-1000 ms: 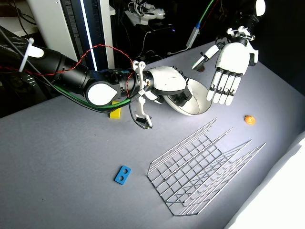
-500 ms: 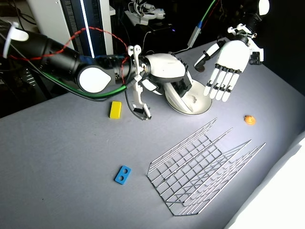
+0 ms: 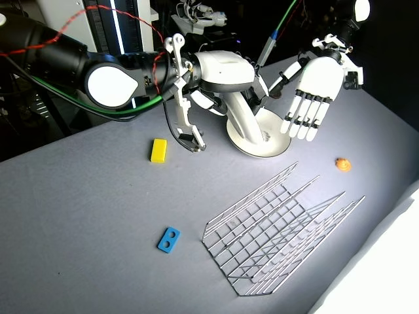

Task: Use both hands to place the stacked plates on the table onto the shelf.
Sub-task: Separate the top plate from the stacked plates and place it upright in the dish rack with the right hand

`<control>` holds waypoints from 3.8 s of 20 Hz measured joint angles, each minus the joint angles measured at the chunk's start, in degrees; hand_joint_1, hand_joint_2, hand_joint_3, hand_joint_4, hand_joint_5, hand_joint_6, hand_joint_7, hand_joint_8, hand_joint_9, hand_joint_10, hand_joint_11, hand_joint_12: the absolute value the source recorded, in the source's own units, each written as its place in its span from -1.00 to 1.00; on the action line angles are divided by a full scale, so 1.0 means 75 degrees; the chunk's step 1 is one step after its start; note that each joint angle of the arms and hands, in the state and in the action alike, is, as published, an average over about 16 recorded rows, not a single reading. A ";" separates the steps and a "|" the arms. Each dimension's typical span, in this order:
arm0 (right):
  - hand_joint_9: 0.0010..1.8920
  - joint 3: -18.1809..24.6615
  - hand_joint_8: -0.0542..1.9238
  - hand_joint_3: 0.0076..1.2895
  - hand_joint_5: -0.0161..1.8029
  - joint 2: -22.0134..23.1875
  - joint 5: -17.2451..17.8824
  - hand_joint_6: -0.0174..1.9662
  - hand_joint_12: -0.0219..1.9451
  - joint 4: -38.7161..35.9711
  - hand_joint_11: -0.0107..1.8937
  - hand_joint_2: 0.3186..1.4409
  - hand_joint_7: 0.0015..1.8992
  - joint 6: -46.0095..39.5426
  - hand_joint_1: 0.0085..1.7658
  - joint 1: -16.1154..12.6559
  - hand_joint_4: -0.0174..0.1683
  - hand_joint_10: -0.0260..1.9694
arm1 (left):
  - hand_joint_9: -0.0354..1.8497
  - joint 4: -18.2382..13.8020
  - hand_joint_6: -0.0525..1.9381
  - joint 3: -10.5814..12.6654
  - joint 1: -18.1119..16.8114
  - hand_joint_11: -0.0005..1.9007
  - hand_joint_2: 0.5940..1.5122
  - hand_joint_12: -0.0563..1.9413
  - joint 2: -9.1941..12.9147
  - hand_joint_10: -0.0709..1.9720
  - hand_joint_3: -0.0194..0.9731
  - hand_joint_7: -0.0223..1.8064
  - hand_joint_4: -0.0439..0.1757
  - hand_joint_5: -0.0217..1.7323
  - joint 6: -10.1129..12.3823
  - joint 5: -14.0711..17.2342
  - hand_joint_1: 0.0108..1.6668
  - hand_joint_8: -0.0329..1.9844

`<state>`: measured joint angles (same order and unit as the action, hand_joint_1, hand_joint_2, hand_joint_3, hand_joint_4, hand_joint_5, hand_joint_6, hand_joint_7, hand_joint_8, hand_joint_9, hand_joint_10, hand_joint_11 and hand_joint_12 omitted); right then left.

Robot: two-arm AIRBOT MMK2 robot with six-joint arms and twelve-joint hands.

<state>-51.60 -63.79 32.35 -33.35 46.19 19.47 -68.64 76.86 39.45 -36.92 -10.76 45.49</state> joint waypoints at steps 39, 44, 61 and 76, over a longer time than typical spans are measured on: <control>0.16 -0.1850 0.02 -1.00 0.08 0.0549 -0.2626 -0.07 0.26 0.2291 -0.19 0.22 0.11 -0.4970 0.37 -0.2433 -0.83 -0.42 | -0.94 -0.1820 -0.94 0.0966 0.0184 -0.98 0.07 -0.94 -0.0252 -0.92 -0.94 -0.95 -0.55 -0.95 -0.0470 0.1768 -0.99 -0.96; 0.16 -0.2038 0.03 -1.00 0.07 0.0466 -0.2642 -0.07 0.26 0.2396 -0.19 0.24 0.11 -0.4965 0.37 -0.2571 -0.84 -0.42 | -0.94 -0.1797 -0.94 0.0966 0.0195 -0.98 0.07 -0.94 -0.0217 -0.92 -0.94 -0.94 -0.55 -0.95 -0.0414 0.1681 -0.99 -0.96; 0.14 -0.2708 0.06 -1.00 0.03 0.0098 -0.2956 -0.07 0.26 0.3035 -0.20 0.28 0.09 -0.4895 0.37 -0.2487 -0.87 -0.41 | -0.94 -0.1638 -0.94 0.0846 0.0260 -0.98 0.08 -0.94 -0.0050 -0.92 -0.93 -0.95 -0.55 -0.96 -0.0363 0.1653 -0.99 -0.96; 0.14 -0.3333 0.06 -1.00 0.01 -0.0239 -0.3082 -0.07 0.27 0.4136 -0.19 0.30 0.09 -0.4794 0.37 -0.1964 -0.87 -0.40 | -0.94 -0.1530 -0.94 0.0796 0.0309 -0.98 0.08 -0.94 -0.0004 -0.92 -0.94 -0.96 -0.55 -0.96 -0.0359 0.1590 -0.99 -0.96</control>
<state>-76.60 -65.59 9.23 -2.32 10.24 4.74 -80.12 82.83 41.78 -36.95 -13.45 57.41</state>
